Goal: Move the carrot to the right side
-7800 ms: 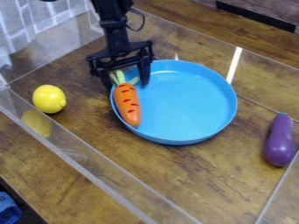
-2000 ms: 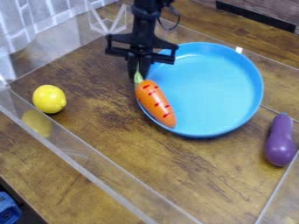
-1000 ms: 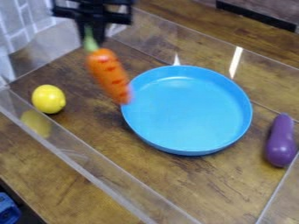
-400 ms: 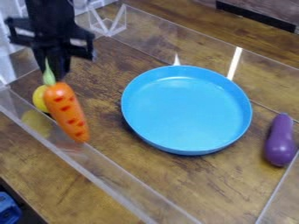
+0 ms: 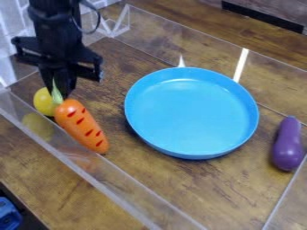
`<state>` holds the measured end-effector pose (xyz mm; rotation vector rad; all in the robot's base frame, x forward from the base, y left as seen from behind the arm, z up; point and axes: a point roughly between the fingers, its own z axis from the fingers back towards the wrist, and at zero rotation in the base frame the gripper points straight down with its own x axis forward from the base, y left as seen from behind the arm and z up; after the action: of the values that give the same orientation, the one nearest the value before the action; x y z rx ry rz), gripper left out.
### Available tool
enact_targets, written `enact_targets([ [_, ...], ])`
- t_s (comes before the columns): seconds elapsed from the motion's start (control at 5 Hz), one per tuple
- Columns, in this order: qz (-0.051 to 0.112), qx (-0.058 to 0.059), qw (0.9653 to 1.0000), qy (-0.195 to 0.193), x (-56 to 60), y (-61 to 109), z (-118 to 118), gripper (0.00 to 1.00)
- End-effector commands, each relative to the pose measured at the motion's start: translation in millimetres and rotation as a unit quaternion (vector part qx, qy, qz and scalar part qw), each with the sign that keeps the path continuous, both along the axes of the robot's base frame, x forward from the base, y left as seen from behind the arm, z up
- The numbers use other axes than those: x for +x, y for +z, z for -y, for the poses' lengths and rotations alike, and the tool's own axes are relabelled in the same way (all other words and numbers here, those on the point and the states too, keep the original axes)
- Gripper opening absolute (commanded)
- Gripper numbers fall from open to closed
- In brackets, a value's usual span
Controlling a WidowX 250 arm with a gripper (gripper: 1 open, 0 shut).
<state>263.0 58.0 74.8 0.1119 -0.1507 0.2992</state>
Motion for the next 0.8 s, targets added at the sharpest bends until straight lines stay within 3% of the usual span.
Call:
enact_targets([
  [0.0,0.013,0.015,0.9996,0.018,11.8,-8.0,1,1.00],
  [0.2,0.014,0.029,0.9988,0.038,21.5,-28.5,4,1.00],
  [0.4,0.025,0.033,0.9977,0.054,29.9,-31.7,0,0.00],
  [0.6,0.026,0.032,0.9966,0.071,26.6,-37.0,3,1.00],
])
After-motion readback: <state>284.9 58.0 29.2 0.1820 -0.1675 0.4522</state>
